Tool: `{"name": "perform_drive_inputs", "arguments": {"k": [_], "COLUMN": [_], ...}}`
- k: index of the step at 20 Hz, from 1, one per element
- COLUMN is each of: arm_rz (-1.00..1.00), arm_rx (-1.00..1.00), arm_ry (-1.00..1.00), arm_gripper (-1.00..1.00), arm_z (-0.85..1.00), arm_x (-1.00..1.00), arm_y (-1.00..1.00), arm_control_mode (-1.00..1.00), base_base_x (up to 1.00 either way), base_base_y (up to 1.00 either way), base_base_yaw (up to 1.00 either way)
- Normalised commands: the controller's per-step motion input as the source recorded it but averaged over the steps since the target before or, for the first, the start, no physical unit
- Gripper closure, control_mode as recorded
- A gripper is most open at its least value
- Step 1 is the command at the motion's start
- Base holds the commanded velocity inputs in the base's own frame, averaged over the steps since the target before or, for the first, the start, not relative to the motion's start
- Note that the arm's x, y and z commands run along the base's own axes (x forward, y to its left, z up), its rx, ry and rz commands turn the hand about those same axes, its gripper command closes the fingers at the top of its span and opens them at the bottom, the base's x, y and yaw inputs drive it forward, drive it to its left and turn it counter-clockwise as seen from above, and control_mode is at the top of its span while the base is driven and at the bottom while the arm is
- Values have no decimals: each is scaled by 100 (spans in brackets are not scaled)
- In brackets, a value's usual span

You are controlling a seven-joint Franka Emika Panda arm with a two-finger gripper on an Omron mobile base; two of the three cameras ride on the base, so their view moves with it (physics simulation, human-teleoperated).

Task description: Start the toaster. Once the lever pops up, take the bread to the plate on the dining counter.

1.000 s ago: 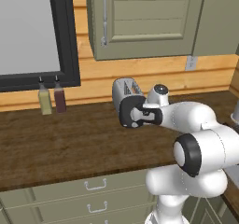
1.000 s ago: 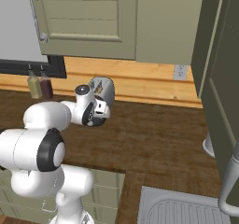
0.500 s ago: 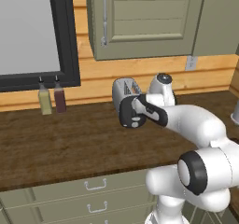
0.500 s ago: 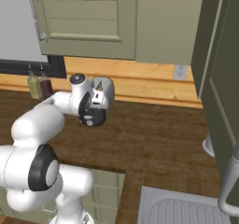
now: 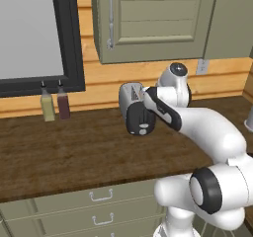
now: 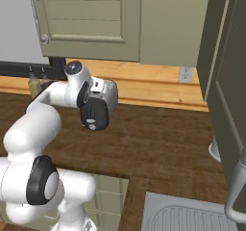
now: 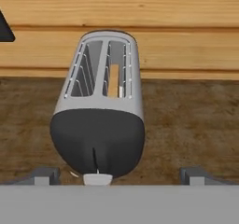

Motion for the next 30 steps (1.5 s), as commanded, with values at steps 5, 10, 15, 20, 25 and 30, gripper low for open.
{"name": "perform_drive_inputs", "arguments": {"k": [5,10,15,20,25,30], "arm_rz": [0,0,0,0,0,0], "arm_rx": [0,0,0,0,0,0], "arm_ry": [-27,-13,-1,0,0,0], "arm_gripper": [-100,-100,-100,-100,-100,-100], "arm_z": [0,0,4,0,-3,-27], "arm_x": [0,0,3,25,34,13], "arm_y": [0,1,7,6,1,0], "arm_control_mode": [-100,-100,-100,-100,-100,-100], "base_base_x": [0,0,0,0,0,0], "base_base_y": [0,0,0,0,0,0], "base_base_yaw": [0,0,0,0,0,0]}}
